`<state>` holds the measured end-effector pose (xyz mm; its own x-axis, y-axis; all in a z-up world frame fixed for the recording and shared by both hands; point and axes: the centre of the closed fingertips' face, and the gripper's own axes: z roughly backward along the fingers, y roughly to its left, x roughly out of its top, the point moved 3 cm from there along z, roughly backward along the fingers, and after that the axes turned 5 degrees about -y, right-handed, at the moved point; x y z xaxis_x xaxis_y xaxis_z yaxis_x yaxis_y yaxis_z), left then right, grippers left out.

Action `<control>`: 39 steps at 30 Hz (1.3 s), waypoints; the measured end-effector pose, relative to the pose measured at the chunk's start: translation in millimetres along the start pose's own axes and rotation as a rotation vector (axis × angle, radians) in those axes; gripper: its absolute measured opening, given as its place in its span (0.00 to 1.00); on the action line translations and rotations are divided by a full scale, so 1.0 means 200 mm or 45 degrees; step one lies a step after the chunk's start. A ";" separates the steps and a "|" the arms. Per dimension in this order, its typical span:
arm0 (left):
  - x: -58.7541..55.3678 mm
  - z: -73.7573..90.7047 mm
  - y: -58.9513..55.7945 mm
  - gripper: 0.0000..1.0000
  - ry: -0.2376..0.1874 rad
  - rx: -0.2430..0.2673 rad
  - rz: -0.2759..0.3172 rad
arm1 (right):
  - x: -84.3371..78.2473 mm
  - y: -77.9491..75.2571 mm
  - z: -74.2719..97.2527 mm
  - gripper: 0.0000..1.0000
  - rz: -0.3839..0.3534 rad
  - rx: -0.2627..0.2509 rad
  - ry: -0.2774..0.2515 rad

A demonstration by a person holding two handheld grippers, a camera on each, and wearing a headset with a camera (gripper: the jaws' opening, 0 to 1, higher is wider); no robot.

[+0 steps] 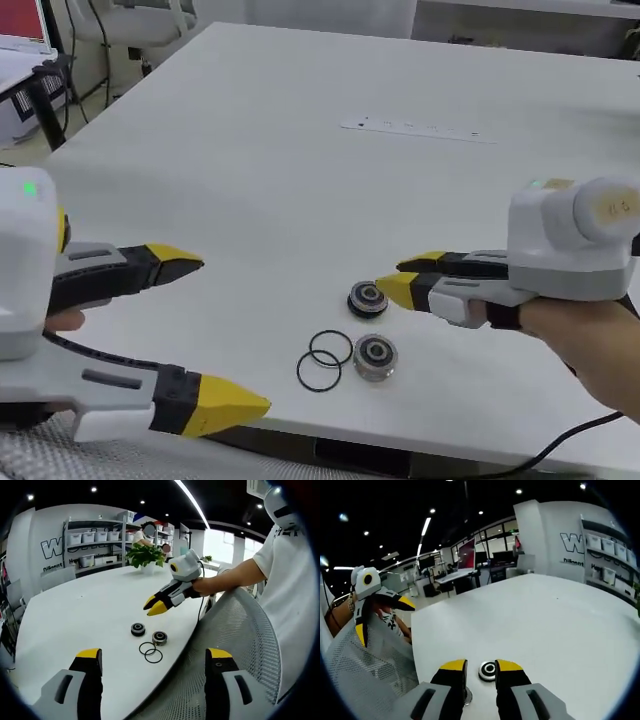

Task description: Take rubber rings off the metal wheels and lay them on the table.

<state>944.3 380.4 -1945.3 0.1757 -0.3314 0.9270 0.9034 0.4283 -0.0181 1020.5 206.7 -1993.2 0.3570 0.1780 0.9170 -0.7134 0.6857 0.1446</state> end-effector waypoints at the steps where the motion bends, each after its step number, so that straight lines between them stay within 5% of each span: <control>1: 0.01 0.00 0.00 0.82 -0.005 -0.004 -0.011 | 0.00 -0.01 0.00 0.19 -0.003 -0.007 -0.005; 11: 0.27 -0.10 0.07 0.83 -0.044 -0.085 -0.192 | -0.04 -0.07 0.02 0.18 -0.035 -0.023 0.013; 17: 0.39 -0.27 0.09 0.81 -0.034 -0.180 -0.323 | -0.05 -0.12 0.06 0.18 -0.061 -0.059 0.014; 23: 0.48 -0.44 0.14 0.80 -0.064 -0.237 -0.362 | -0.05 -0.19 0.09 0.18 -0.110 -0.105 -0.005; 26: 0.53 -0.52 0.17 0.77 -0.159 -0.227 -0.431 | -0.05 -0.21 0.09 0.18 -0.130 -0.119 -0.015; 31: 0.48 -0.65 0.25 0.69 -0.185 -0.193 -0.437 | -0.06 -0.24 0.10 0.18 -0.163 -0.140 -0.022; 35: 0.42 -0.71 0.28 0.60 -0.126 -0.207 -0.482 | 0.01 -0.28 0.11 0.21 -0.263 -0.162 -0.104; 39: 0.36 -0.77 0.31 0.54 -0.103 -0.241 -0.451 | 0.08 -0.30 0.11 0.22 -0.258 -0.175 -0.132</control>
<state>1073.1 253.5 -1937.3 -0.1838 -0.3604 0.9145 0.9598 0.1348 0.2461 1054.9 152.8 -1978.2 0.4152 -0.0409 0.9088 -0.5424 0.7909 0.2834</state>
